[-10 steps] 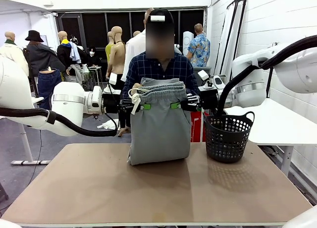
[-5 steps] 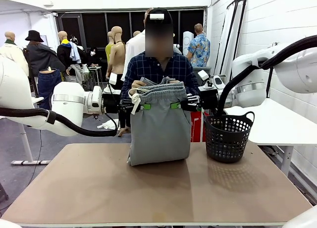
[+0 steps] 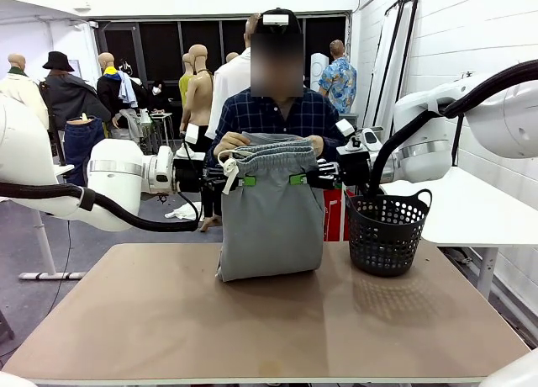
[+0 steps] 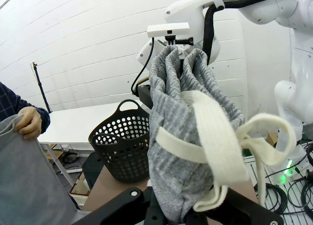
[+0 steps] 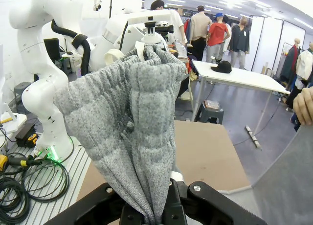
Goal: Fold the training pants.
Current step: Release the ends of the Training pants and then grab the overlapped ends.
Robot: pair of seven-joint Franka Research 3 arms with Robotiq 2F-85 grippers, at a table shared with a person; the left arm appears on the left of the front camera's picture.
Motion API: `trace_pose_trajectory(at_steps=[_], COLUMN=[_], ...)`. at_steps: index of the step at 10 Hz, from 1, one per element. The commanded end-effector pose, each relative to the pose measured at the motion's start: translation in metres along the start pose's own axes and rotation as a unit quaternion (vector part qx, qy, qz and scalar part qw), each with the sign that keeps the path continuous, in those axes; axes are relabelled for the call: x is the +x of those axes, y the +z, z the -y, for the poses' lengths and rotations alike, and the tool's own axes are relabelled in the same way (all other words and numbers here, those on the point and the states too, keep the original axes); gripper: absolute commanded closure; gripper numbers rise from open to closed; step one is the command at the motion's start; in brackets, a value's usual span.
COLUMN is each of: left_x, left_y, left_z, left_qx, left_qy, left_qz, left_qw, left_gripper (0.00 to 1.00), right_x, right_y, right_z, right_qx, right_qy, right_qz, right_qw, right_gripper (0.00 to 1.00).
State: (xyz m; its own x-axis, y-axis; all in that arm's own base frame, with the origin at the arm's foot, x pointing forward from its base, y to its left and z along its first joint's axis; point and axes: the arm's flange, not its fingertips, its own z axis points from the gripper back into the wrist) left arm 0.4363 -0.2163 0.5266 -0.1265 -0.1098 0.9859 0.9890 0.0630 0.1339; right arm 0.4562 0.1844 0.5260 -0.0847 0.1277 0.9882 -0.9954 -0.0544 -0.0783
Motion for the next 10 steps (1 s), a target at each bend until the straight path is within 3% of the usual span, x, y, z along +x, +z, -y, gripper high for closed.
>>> trace_pose_trajectory(at_steps=[1,10], left_x=[0.0003,0.0003], left_y=[0.0019,0.0019], left_z=[0.0034,0.0034], left_qx=[0.008,0.008], left_qy=[-0.008,-0.008], left_qz=[0.013,0.013], left_qw=[1.000,1.000], left_gripper=[1.00,1.00], right_x=[0.0020,0.0020], right_y=[-0.0007,-0.0007], right_z=[-0.0008,-0.0008], right_qx=[0.003,0.003], right_qy=[0.001,0.001], right_qz=[0.002,0.002], right_qw=[1.000,1.000], right_gripper=[1.00,1.00])
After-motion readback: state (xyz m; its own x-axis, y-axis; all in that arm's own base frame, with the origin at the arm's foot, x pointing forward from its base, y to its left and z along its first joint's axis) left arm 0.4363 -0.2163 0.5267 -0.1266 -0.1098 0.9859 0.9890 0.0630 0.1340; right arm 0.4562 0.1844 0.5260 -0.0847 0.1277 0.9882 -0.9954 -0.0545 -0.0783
